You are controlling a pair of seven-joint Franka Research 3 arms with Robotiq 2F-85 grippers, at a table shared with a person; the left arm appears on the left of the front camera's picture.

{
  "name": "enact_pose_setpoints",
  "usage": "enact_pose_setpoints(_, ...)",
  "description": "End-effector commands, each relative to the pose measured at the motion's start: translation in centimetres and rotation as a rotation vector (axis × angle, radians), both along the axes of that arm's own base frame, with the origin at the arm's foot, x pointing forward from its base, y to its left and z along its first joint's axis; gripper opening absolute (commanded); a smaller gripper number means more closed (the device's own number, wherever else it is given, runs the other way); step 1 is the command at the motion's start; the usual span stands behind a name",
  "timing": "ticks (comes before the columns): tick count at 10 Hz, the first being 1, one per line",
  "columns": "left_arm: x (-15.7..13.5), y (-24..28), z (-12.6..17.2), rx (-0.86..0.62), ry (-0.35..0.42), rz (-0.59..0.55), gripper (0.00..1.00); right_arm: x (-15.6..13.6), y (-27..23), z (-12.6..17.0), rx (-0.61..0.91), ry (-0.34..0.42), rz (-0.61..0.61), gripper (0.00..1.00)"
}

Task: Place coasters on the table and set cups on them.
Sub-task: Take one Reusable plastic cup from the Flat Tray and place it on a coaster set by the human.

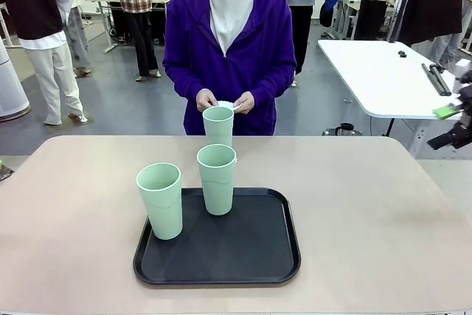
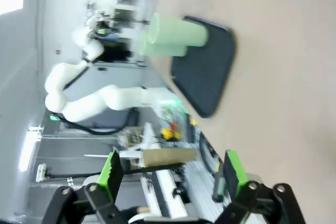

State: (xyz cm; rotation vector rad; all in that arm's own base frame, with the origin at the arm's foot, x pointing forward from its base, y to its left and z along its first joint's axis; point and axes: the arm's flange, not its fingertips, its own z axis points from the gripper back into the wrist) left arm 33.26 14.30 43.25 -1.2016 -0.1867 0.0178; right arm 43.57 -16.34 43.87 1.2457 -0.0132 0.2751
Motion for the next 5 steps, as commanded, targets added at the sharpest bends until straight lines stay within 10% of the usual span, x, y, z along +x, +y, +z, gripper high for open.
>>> enact_pose_setpoints(1, -0.1, 0.2, 0.1, -0.007, -0.015, -0.006, 1.00, 2.7, -4.8, -3.1, 0.207, 0.080, -0.148, 1.00)
enact_pose_setpoints(5, -0.1, 0.2, 0.1, -0.007, -0.015, -0.006, 1.00, -2.6, -9.7, -8.4, 0.278, 0.177, -0.336, 1.00)
